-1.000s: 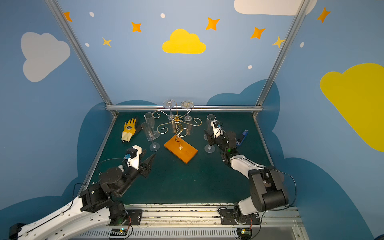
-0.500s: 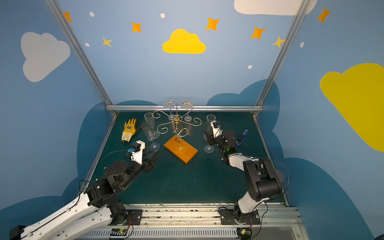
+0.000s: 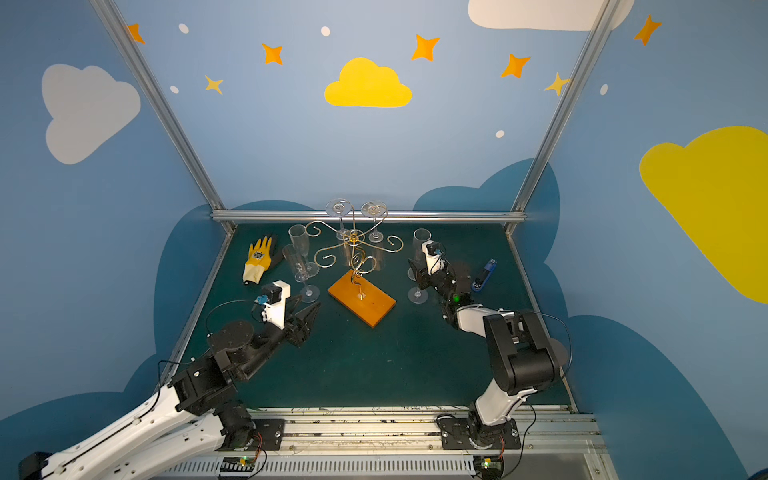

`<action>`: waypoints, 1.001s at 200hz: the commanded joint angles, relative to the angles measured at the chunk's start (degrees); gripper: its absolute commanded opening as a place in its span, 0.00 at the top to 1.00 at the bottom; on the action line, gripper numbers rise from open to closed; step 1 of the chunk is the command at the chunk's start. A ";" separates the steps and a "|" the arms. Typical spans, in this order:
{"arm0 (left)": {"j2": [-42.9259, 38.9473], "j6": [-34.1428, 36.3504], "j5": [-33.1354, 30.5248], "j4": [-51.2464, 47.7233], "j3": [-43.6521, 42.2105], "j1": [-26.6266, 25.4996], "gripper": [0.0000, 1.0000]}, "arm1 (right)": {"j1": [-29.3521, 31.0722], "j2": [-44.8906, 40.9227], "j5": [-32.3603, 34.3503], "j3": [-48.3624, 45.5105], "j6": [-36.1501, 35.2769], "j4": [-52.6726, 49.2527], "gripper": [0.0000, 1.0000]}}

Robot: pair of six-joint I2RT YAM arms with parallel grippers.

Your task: Take the wine glass off the wine glass rack

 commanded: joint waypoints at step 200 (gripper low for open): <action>-5.29 -0.73 3.96 -2.33 1.80 0.26 0.35 | -0.48 -14.50 0.50 -2.14 2.24 -17.27 0.23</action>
